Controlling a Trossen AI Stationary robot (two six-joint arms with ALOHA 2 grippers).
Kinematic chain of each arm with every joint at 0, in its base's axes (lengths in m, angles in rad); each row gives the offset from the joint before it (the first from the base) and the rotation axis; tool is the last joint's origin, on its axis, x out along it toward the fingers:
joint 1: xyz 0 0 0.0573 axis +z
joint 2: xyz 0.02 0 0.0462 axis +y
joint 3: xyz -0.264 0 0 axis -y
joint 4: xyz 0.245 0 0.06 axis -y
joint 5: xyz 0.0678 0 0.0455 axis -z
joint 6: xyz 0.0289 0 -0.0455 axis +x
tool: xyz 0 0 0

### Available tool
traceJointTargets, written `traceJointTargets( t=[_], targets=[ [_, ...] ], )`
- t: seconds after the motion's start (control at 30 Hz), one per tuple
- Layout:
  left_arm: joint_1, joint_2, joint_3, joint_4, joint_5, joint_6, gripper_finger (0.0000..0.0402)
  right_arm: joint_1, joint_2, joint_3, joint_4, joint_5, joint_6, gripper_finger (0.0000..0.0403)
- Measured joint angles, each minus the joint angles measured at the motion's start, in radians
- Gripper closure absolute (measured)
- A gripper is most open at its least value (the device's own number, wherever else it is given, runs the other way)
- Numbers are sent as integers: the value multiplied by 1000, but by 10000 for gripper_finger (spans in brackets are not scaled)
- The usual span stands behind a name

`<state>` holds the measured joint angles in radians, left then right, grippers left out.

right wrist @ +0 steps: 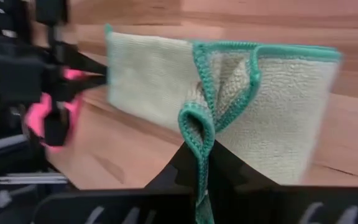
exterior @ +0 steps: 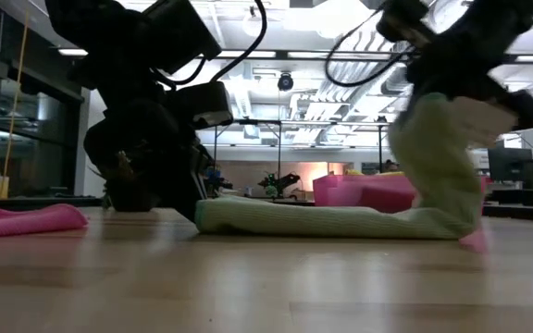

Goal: Fold microfiber towels
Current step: Fold the green microfiber cloth

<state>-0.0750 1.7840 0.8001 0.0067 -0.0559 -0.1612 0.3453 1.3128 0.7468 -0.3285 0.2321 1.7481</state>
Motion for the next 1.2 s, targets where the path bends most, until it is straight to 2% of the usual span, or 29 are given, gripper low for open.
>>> traceJointTargets(
  t=[0.17, 0.4, 0.9, 1.2],
  targets=[
    [-1, 0, 0, -1, 0, 0, 401, -33, 87, 32, 134, -7, -43, 403],
    [-1, 0, 0, 0, -2, 0, 401, -67, 192, 108, 236, -15, -103, 403],
    [-1, 0, 0, 2, -4, -3, 401, -78, 401, 239, 312, -45, -130, 403],
    [-1, 0, 0, 1, -1, -3, 401, -78, 423, 240, 313, 12, -47, 383]
  ],
)
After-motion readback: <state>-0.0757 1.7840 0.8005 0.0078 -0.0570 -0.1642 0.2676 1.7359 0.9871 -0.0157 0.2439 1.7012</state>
